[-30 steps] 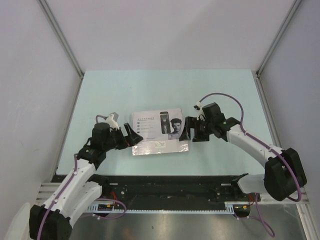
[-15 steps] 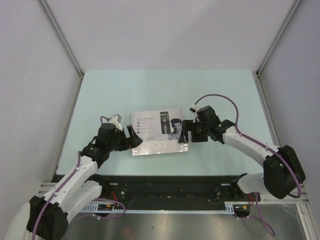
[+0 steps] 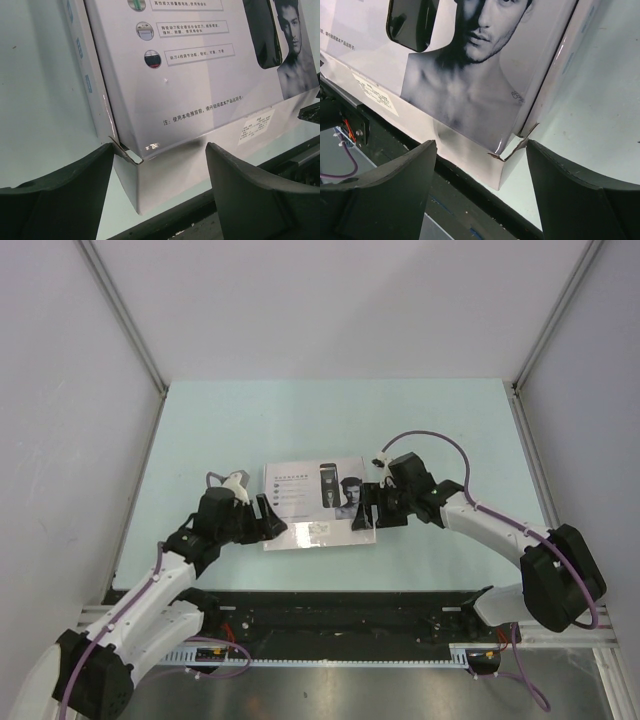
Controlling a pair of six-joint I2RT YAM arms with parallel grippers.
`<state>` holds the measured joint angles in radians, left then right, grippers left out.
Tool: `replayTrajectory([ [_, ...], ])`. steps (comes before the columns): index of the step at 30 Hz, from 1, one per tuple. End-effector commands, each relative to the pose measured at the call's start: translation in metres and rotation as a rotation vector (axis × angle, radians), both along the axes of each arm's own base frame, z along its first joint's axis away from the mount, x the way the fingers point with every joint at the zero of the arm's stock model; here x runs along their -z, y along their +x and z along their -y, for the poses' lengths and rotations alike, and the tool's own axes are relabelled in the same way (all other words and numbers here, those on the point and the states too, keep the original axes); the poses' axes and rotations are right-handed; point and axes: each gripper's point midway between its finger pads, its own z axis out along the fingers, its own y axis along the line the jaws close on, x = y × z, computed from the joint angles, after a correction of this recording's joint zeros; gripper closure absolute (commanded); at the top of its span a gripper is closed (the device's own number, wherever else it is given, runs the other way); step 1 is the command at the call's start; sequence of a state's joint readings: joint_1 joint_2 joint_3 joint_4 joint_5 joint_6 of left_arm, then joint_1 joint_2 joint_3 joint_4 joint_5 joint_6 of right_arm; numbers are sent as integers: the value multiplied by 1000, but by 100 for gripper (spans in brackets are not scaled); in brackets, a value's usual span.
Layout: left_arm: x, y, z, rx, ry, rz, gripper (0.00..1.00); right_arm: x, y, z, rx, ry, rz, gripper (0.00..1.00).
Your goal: Sort the hair-cutting tools
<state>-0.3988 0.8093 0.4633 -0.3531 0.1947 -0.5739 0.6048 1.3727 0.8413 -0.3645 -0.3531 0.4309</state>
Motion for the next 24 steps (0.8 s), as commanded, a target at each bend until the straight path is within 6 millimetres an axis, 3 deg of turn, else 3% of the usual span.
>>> replayTrajectory([
  [1, -22, 0, 13, 67, -51, 63, 22, -16, -7, -12, -18, 80, -20, 24],
  [16, -43, -3, 16, 95, -40, 42, 34, -26, -8, -11, 50, 89, -125, 31],
  [24, -31, -6, 2, 55, 39, -17, 35, -24, -7, -8, 66, 59, -157, 33],
])
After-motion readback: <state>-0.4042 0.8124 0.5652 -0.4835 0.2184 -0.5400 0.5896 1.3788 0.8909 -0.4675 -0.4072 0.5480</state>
